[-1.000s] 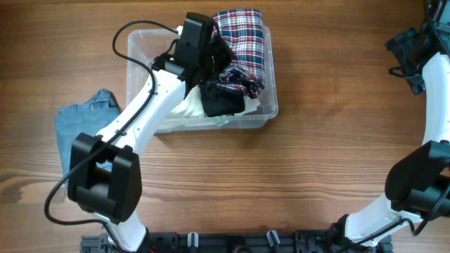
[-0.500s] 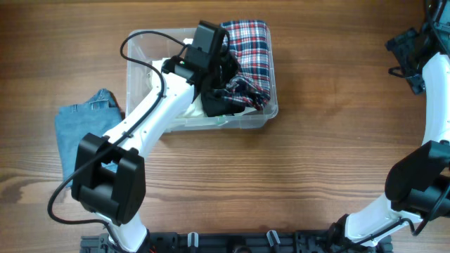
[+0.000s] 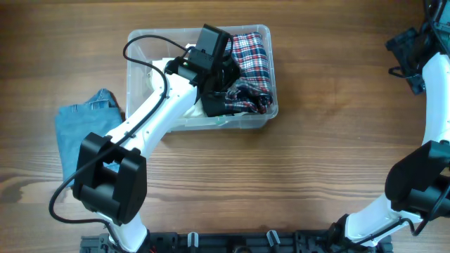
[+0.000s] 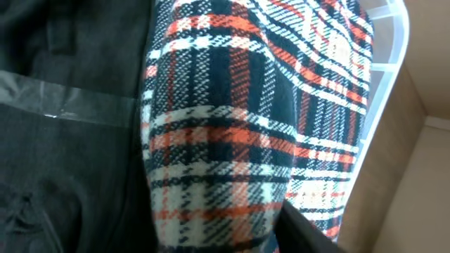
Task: Pack container
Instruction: 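Lower the plaid shirt into the bin's right side with the left gripper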
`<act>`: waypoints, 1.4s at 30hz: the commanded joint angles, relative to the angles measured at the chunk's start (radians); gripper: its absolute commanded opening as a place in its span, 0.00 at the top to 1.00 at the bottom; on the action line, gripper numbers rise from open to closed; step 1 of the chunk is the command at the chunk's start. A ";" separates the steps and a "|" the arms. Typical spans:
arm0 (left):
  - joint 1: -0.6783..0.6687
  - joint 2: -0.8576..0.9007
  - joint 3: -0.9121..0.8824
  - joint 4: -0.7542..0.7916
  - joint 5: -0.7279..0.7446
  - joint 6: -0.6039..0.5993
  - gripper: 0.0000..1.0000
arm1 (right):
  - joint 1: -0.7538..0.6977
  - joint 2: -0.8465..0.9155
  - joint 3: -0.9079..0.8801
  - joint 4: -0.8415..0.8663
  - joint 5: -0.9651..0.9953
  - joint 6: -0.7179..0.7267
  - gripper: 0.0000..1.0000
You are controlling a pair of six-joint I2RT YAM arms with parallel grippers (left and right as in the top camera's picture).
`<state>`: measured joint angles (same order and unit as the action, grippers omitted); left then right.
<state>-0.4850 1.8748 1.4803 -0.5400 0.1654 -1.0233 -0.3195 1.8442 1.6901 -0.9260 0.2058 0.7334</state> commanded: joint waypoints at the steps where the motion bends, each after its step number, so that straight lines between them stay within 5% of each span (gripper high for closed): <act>1: -0.005 0.005 0.012 -0.003 -0.039 0.056 0.36 | 0.004 0.016 -0.004 0.003 -0.005 0.009 0.00; 2: -0.004 0.005 0.012 -0.003 -0.045 0.089 0.21 | 0.004 0.016 -0.004 0.003 -0.005 0.009 0.00; 6: -0.002 0.005 0.012 0.000 -0.060 0.237 0.04 | 0.004 0.016 -0.004 0.003 -0.005 0.009 0.00; 24: 0.007 -0.151 0.012 0.117 -0.079 0.603 0.00 | 0.004 0.016 -0.004 0.003 -0.005 0.009 0.00; 28: 0.005 -0.192 0.012 0.117 0.032 0.698 0.00 | 0.004 0.016 -0.004 0.003 -0.005 0.009 0.00; 29: 0.005 -0.200 0.012 0.122 0.064 0.710 0.04 | 0.004 0.016 -0.004 0.003 -0.005 0.009 0.00; 35: -0.003 -0.238 0.012 0.129 0.073 0.701 0.72 | 0.004 0.016 -0.004 0.003 -0.005 0.009 0.00; 42: -0.059 -0.207 0.012 0.092 0.027 0.701 0.80 | 0.004 0.016 -0.004 0.003 -0.005 0.009 0.00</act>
<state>-0.5137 1.6627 1.4803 -0.4332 0.2142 -0.3443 -0.3195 1.8442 1.6901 -0.9260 0.2058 0.7334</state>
